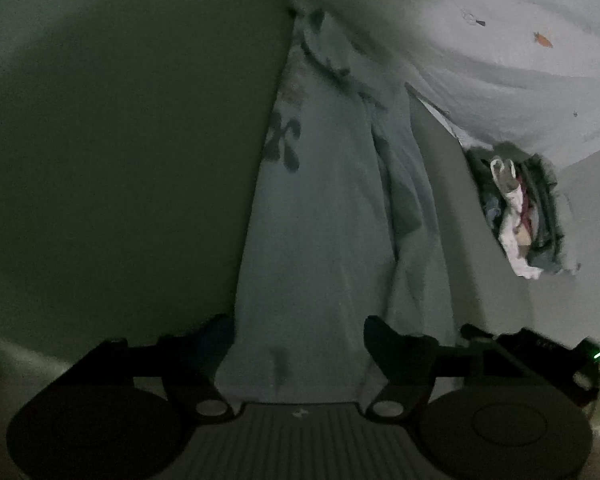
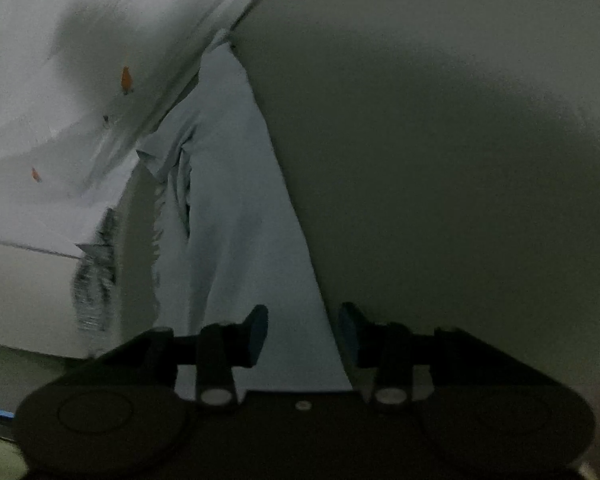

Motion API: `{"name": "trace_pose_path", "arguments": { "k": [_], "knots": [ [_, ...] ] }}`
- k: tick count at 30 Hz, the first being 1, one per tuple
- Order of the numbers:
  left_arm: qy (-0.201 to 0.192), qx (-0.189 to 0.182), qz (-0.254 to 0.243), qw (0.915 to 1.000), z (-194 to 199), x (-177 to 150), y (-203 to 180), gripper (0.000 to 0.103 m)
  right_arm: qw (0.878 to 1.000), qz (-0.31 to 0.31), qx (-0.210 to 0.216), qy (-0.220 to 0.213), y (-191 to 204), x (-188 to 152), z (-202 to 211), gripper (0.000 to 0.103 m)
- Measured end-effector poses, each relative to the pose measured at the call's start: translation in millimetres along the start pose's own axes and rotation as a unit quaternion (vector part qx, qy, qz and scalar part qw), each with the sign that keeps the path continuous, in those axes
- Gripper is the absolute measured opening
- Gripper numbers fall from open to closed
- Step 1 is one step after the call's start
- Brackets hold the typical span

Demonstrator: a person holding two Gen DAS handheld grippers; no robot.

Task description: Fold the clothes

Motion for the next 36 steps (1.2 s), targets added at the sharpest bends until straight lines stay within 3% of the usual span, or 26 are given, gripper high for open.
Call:
{"name": "trace_pose_path", "arguments": {
  "k": [7,13,16,17,19,23,24,25,31,36],
  "knots": [
    [0.043,0.018,0.03,0.9985,-6.3,-22.3,14.8,0.068,0.996,-0.058,0.048,0.055,-31.3,-17.8,14.3,0.034],
    [0.05,0.023,0.026,0.9981,-22.6,-19.7,8.2,0.068,0.994,-0.025,0.0,0.103,-30.9,-21.4,4.7,0.038],
    [0.06,0.034,0.018,0.9974,-26.3,-16.8,2.7,0.067,0.993,-0.022,0.012,0.116,-27.8,-21.1,0.3,0.037],
    [0.064,0.038,0.015,0.9971,-27.1,-16.5,1.6,0.064,0.993,-0.02,0.016,0.119,-26.3,-20.6,-1.0,0.035],
    [0.073,0.049,0.014,0.996,-28.7,-15.3,1.0,0.042,0.992,-0.016,0.015,0.127,-25.4,-19.5,-3.0,0.023],
    [0.078,0.053,0.036,0.9949,-27.8,-13.0,2.6,0.017,0.99,-0.014,0.023,0.135,-27.6,-18.2,-3.6,0.008],
    [0.076,0.05,0.039,0.9951,-26.2,-13.5,2.3,0.008,0.99,-0.016,0.03,0.135,-28.3,-18.7,-2.5,0.007],
    [0.073,0.044,0.04,0.9955,-24.3,-14.2,1.3,0.007,0.99,-0.017,0.04,0.135,-28.7,-18.8,-0.4,0.006],
    [0.041,-0.011,0.074,0.9963,0.3,-8.6,-6.9,0.005,0.983,-0.039,0.137,0.12,-18.5,-12.2,14.9,0.006],
    [-0.013,-0.075,0.106,0.9914,18.9,22.3,-19.2,0.005,0.969,-0.078,0.217,0.086,-3.2,6.2,24.9,0.006]
  ]
}}
Point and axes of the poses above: each gripper's, at about its wrist camera, not at the fingertips, and z roughly against the way its jaws point, y to its left, x to its top, the point moved 1 cm from there along -z, roughly the way its jaws point
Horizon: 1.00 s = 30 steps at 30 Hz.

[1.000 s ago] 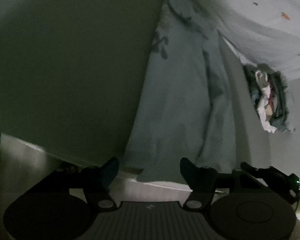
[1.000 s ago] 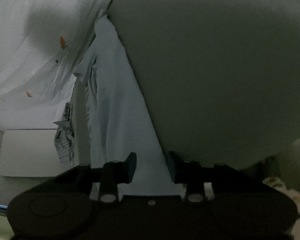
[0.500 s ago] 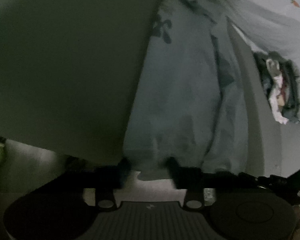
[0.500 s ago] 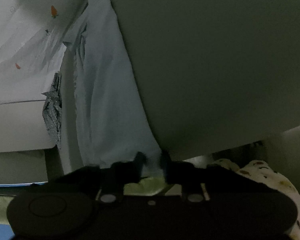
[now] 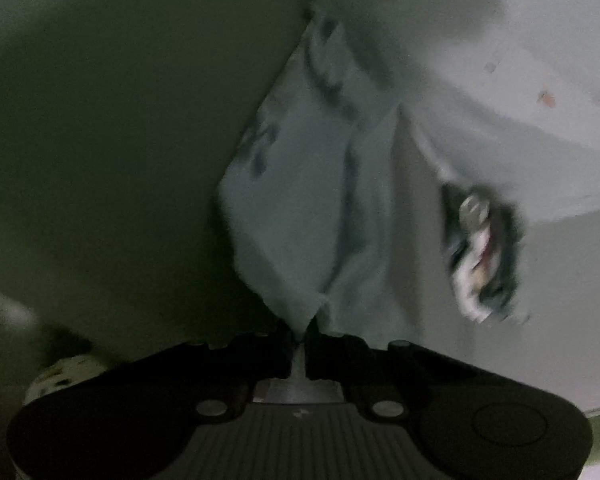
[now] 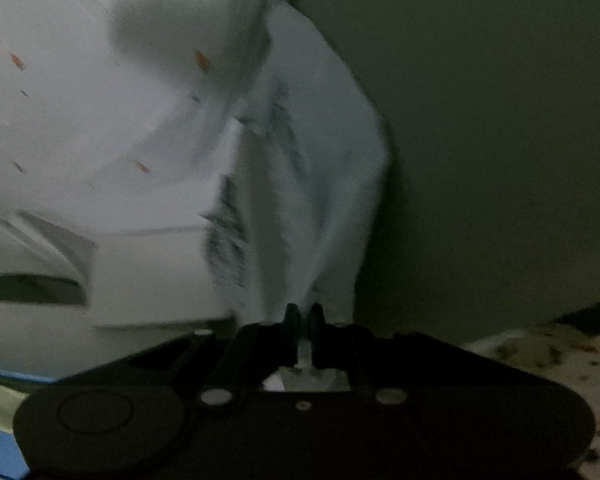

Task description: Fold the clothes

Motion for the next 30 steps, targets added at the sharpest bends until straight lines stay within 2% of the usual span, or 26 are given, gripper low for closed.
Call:
{"name": "trace_pose_path", "arguments": {
  "k": [2,5,7,8,10,11,12,13,14,15,18,21,22,25,30],
  "knots": [
    [-0.014,-0.032,0.006,0.9994,-3.6,20.1,-6.0,0.005,0.999,-0.018,0.037,-0.021,6.4,15.0,-3.7,0.006],
    [-0.041,-0.048,-0.007,0.998,-22.1,66.8,-17.6,0.005,0.996,-0.025,0.068,-0.054,21.4,54.4,-27.4,0.005],
    [-0.069,-0.047,-0.005,0.9965,-38.4,106.5,-23.0,0.008,0.994,-0.02,0.061,-0.086,34.0,87.2,-47.9,0.006],
    [-0.087,-0.043,0.004,0.9953,-42.7,122.9,-25.1,0.013,0.993,-0.022,0.053,-0.103,39.0,102.6,-58.1,0.01],
    [-0.129,-0.03,0.004,0.9911,-44.4,151.0,-32.8,0.039,0.991,-0.019,0.024,-0.126,46.5,123.3,-71.0,0.022],
    [-0.148,-0.023,-0.007,0.9887,-40.3,158.0,-36.1,0.045,0.99,-0.007,0.003,-0.139,50.6,129.1,-73.7,0.033],
    [-0.164,-0.013,-0.022,0.9862,-34.9,161.0,-39.0,0.057,0.988,0.009,-0.018,-0.15,54.8,131.7,-75.3,0.042],
    [-0.175,-0.002,-0.037,0.984,-29.7,159.9,-40.1,0.069,0.986,0.031,-0.046,-0.16,58.5,128.5,-74.7,0.043],
    [-0.178,0.013,-0.05,0.9826,-26.9,156.9,-38.8,0.072,0.982,0.053,-0.077,-0.167,59.0,123.0,-72.1,0.045],
    [-0.173,0.032,-0.059,0.9826,-25.4,151.5,-34.0,0.073,0.978,0.067,-0.104,-0.169,56.2,116.9,-69.9,0.045],
    [-0.119,0.092,-0.08,0.9855,-39.6,135.4,-15.5,0.073,0.967,0.08,-0.174,-0.166,36.3,100.1,-70.3,0.045],
    [-0.056,0.142,-0.088,0.9843,-63.8,121.6,1.1,0.073,0.965,0.068,-0.203,-0.153,17.3,89.8,-71.8,0.045],
    [-0.045,0.148,-0.086,0.9842,-69.9,118.4,3.9,0.073,0.965,0.061,-0.207,-0.151,14.2,88.0,-73.7,0.045],
    [-0.049,0.148,-0.088,0.9839,-73.3,112.0,1.5,0.078,0.965,0.046,-0.214,-0.147,12.6,76.7,-78.2,0.045],
    [-0.035,0.154,-0.076,0.9845,-72.7,112.2,-1.8,0.078,0.964,-0.006,-0.211,-0.164,11.0,54.2,-73.1,0.047]
  ]
}}
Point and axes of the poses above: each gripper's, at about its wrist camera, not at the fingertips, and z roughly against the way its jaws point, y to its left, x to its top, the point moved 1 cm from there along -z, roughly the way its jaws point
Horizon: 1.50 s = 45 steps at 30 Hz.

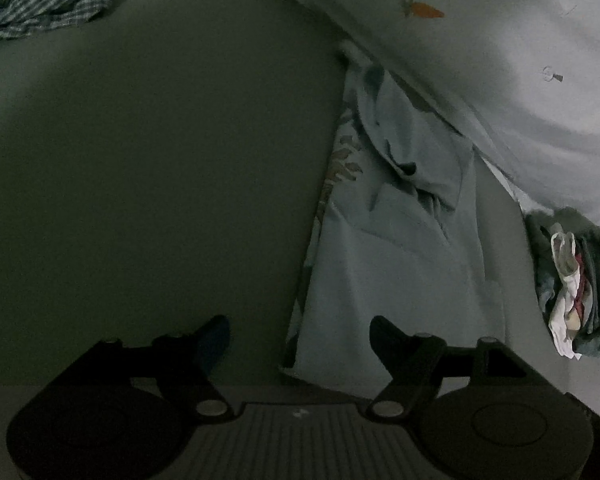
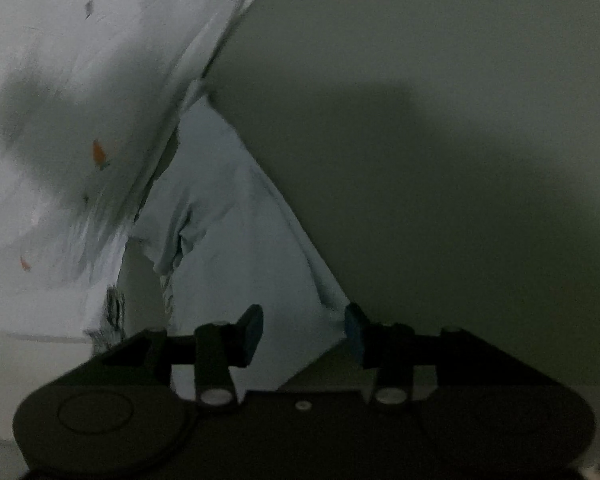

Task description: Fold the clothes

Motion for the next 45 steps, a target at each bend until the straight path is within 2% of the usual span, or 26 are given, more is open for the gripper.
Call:
{"name": "trace_pose_path", "arguments": {
  "k": [5,9,13,19,23,27,32,33,34,35,36,39,41,45],
  "knots": [
    [0.015,0.002,0.004,0.9999,4.7,-6.9,2.6,0.079,0.996,-0.087,0.017,0.01,-15.1,-18.0,-0.8,0.048],
    [0.018,0.002,0.004,0.9998,2.5,-5.9,2.1,0.079,0.993,-0.112,0.022,0.001,-17.5,-22.2,1.2,0.049],
    [0.012,0.014,-0.014,0.9997,4.5,-1.1,0.1,0.079,0.999,-0.022,-0.004,-0.027,7.4,-12.0,10.0,0.049],
    [-0.011,0.004,-0.047,0.9988,4.5,19.0,-8.9,0.079,0.996,0.07,-0.02,-0.058,41.6,4.8,11.3,0.049],
    [-0.029,-0.011,-0.101,0.9945,-7.3,39.4,-27.2,0.078,0.989,0.124,-0.034,-0.068,63.7,15.3,-4.3,0.049],
    [-0.036,-0.04,-0.166,0.9847,-28.4,56.3,-50.9,0.072,0.979,0.179,-0.056,-0.075,84.3,26.7,-27.6,0.049],
    [-0.007,-0.01,-0.214,0.9768,-65.0,65.1,-69.4,0.072,0.966,0.228,-0.088,-0.079,102.3,41.2,-61.3,0.049],
    [-0.007,-0.005,-0.218,0.976,-69.5,64.4,-69.5,0.067,0.964,0.239,-0.09,-0.076,104.6,42.5,-66.5,0.046],
    [-0.015,0.006,-0.219,0.9757,-71.0,62.7,-68.8,0.045,0.961,0.252,-0.09,-0.071,106.5,43.1,-70.8,0.039],
    [-0.023,0.017,-0.219,0.9752,-72.4,61.1,-68.2,0.033,0.958,0.264,-0.09,-0.066,108.4,43.7,-75.0,0.019],
    [-0.03,0.025,-0.218,0.9751,-73.0,59.7,-66.9,0.012,0.954,0.277,-0.092,-0.061,109.9,43.5,-78.1,0.003],
    [-0.04,0.011,-0.198,0.9793,-65.8,58.3,-56.5,0.007,0.946,0.302,-0.087,-0.074,108.6,38.6,-72.8,0.003],
    [-0.049,0.0,-0.19,0.9806,-56.6,57.2,-53.6,0.005,0.946,0.304,-0.077,-0.082,107.9,37.8,-62.7,0.003],
    [-0.071,-0.007,-0.223,0.9722,-27.5,58.7,-67.1,0.003,0.944,0.313,-0.043,-0.095,121.0,38.1,-35.8,0.003]
  ]
}}
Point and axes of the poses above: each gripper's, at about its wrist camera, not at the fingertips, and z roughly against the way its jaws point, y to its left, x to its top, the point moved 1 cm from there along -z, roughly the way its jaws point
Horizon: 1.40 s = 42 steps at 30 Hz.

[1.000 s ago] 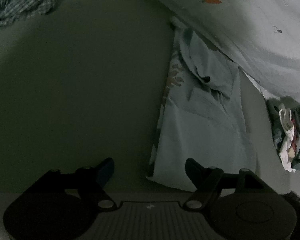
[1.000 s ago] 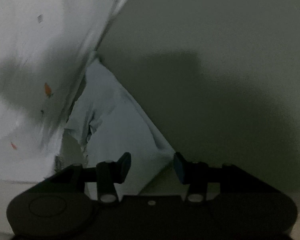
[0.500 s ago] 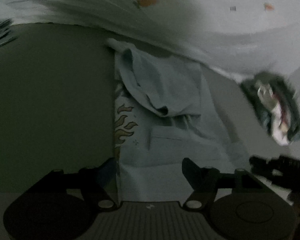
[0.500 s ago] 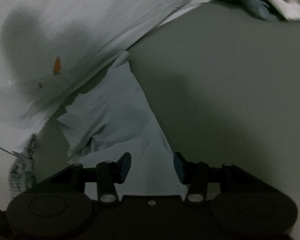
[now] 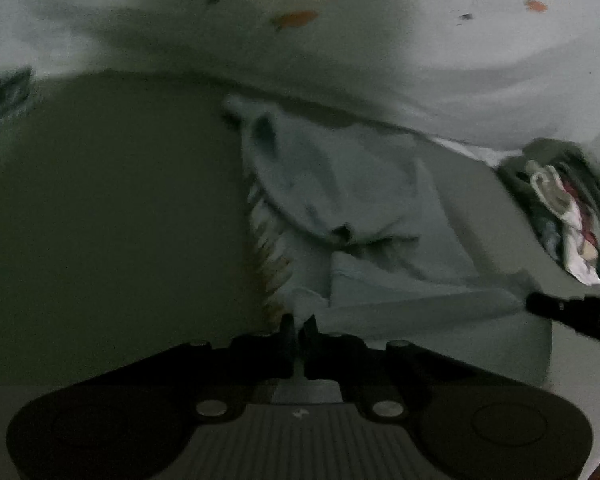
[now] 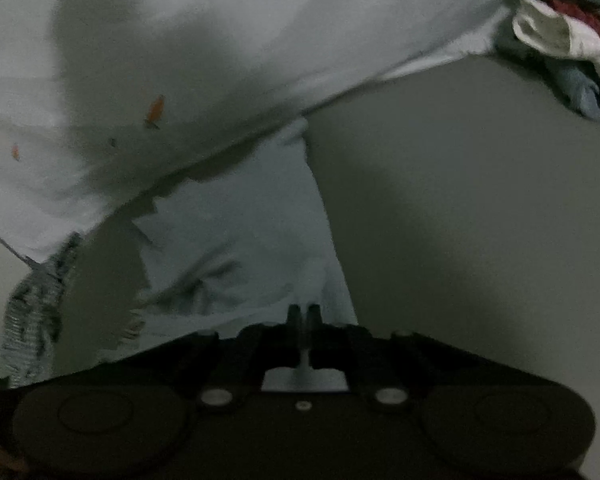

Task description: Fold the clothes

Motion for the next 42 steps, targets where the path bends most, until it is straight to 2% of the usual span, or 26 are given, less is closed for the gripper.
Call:
{"name": "trace_pose_path", "arguments": {
  "k": [5,8,10,11,13,14,15,16,17,18,19,22,24,26,30,32,36,38,42],
  "knots": [
    [-0.042,-0.012,-0.005,0.9991,30.0,29.4,-4.5,0.003,0.998,0.013,0.042,-0.039,11.5,33.8,18.3,0.003],
    [-0.072,-0.026,0.028,0.9966,30.0,45.7,3.8,0.003,0.996,0.031,0.055,-0.061,16.7,50.3,12.4,0.003],
    [-0.085,-0.021,0.039,0.9954,11.5,50.0,10.4,0.007,0.996,0.033,0.053,-0.06,14.9,54.9,-6.0,0.003],
    [-0.086,-0.007,0.044,0.9953,-2.6,50.2,13.7,0.01,0.997,0.023,0.049,-0.051,10.6,55.8,-19.9,0.005],
    [-0.061,0.033,0.043,0.9966,-34.1,50.4,20.5,0.017,1.0,0.003,0.016,-0.026,3.2,56.4,-48.9,0.014],
    [-0.044,0.051,0.044,0.9967,-48.6,51.3,24.1,0.017,1.0,-0.002,-0.004,-0.009,1.0,55.9,-61.2,0.022],
    [-0.018,0.06,0.052,0.9967,-56.6,54.1,28.5,0.018,1.0,-0.007,-0.024,0.003,-0.7,55.3,-67.4,0.026],
    [-0.01,0.059,0.066,0.996,-56.3,54.5,32.5,0.025,0.999,-0.019,-0.037,0.007,-3.2,54.0,-67.5,0.027],
    [-0.015,0.053,0.084,0.9949,-50.6,52.7,36.6,0.031,0.998,-0.036,-0.041,0.002,-6.1,51.0,-61.7,0.038],
    [-0.027,0.045,0.103,0.9932,-40.7,48.0,40.3,0.048,0.998,-0.053,-0.04,-0.007,-9.2,46.5,-53.4,0.05],
    [-0.033,0.041,0.118,0.9916,-32.9,42.4,42.5,0.064,0.996,-0.073,-0.039,-0.015,-13.1,40.1,-44.1,0.053],
    [-0.021,0.032,0.158,0.9867,-9.7,16.9,47.7,0.067,0.989,-0.143,-0.031,-0.008,-30.4,14.2,-18.3,0.054],
    [0.0,0.03,0.19,0.9814,3.8,-5.9,49.6,0.068,0.978,-0.209,-0.022,-0.001,-46.1,-7.0,-1.1,0.055],
    [0.014,0.021,0.226,0.9738,16.9,-29.9,50.7,0.069,0.96,-0.28,-0.006,0.007,-60.4,-28.3,13.5,0.057],
    [0.027,-0.032,0.308,0.9504,36.0,-70.5,52.4,0.075,0.923,-0.383,0.029,0.022,-75.0,-66.3,30.0,0.059],
    [0.036,-0.051,0.325,0.9437,37.2,-82.0,50.4,0.075,0.905,-0.423,0.04,0.028,-77.2,-81.8,30.8,0.059],
    [0.053,-0.099,0.341,0.9335,33.7,-92.7,41.0,0.079,0.857,-0.507,0.081,0.05,-79.5,-106.1,20.8,0.059],
    [0.047,-0.107,0.358,0.9264,29.8,-99.5,37.5,0.082,0.849,-0.517,0.095,0.058,-76.2,-111.2,14.1,0.058],
    [0.04,-0.116,0.381,0.9165,7.3,-100.8,34.5,0.082,0.847,-0.518,0.097,0.063,-72.2,-107.9,-3.0,0.056]
  ]
}}
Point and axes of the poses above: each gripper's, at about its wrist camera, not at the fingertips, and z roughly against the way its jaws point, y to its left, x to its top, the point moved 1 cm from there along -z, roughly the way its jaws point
